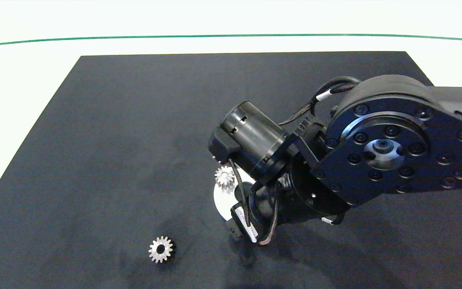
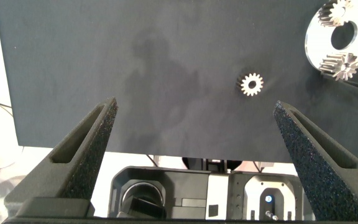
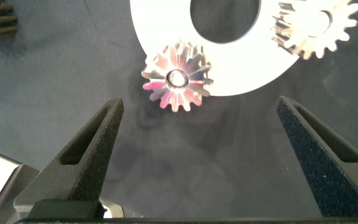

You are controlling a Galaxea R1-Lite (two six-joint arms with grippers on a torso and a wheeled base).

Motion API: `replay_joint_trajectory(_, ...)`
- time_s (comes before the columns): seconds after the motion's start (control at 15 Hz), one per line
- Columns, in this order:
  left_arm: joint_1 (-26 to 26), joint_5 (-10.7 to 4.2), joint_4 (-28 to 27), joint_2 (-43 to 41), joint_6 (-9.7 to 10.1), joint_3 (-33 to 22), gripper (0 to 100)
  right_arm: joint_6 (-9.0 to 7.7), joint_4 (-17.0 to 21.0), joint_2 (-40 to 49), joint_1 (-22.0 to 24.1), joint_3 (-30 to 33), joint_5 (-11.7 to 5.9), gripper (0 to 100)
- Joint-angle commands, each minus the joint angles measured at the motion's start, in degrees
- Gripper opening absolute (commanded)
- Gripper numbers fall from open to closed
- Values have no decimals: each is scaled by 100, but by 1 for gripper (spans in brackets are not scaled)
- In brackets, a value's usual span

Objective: Remove an incorrectly installed larger gear and replace it with the correct smaller gear

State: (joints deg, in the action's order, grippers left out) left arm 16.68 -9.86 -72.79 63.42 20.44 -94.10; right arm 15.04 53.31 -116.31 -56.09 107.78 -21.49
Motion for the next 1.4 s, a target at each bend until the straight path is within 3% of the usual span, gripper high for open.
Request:
replay_joint_trajectory(0.07, 2, -7, -42, -5, 12, -3, 100, 7, 30, -120, -16, 86, -4, 100)
replay_joint_trajectory(0.6, 11, -7, -42, -22, 3, -3, 100, -1, -163, -445, -34, 165, -4, 100)
replay_joint_trajectory(1.0, 2, -7, -42, -49, 3, -3, 100, -19, -163, -595, -7, 173, -13, 88)
replay_joint_trajectory(1.4, 2, -7, -42, -66, -32, -3, 100, -256, -163, -656, 54, 209, -13, 76)
